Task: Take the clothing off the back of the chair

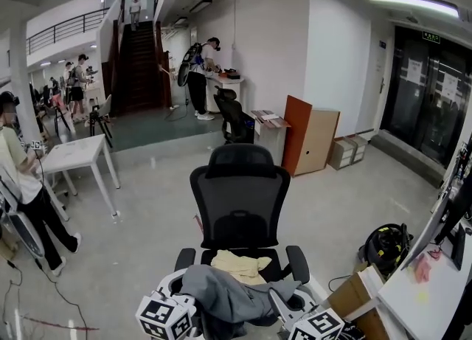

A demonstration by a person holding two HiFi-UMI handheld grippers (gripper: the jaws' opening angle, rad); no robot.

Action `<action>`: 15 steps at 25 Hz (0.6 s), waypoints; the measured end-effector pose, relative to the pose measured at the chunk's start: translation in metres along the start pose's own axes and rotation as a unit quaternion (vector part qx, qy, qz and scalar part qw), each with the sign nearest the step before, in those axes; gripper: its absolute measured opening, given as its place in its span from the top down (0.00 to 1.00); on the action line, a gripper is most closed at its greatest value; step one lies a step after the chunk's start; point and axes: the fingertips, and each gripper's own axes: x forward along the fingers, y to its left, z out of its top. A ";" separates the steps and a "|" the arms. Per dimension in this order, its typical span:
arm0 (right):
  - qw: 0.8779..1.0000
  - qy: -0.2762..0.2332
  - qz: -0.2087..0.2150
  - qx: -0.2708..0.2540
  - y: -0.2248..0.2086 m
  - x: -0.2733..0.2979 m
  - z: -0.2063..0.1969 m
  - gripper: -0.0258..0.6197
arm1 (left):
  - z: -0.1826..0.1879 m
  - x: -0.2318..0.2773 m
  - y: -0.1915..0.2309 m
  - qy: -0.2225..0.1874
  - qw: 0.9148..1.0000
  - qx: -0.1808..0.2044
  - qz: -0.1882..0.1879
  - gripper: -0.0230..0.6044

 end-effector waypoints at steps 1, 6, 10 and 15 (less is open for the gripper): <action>1.000 0.001 -0.002 -0.002 0.002 0.003 0.003 0.91 | 0.001 -0.002 0.006 0.001 1.000 -0.003 0.000 0.92; 1.000 -0.004 -0.004 -0.013 0.007 0.022 0.026 0.91 | 0.017 -0.003 0.030 -0.007 1.000 0.010 -0.014 0.92; 0.998 -0.049 -0.018 -0.027 0.009 0.039 0.068 0.91 | 0.062 0.001 0.055 -0.050 0.998 0.040 -0.026 0.92; 0.996 -0.072 -0.025 -0.053 0.017 0.051 0.094 0.91 | 0.081 0.003 0.071 -0.071 0.997 0.029 -0.026 0.92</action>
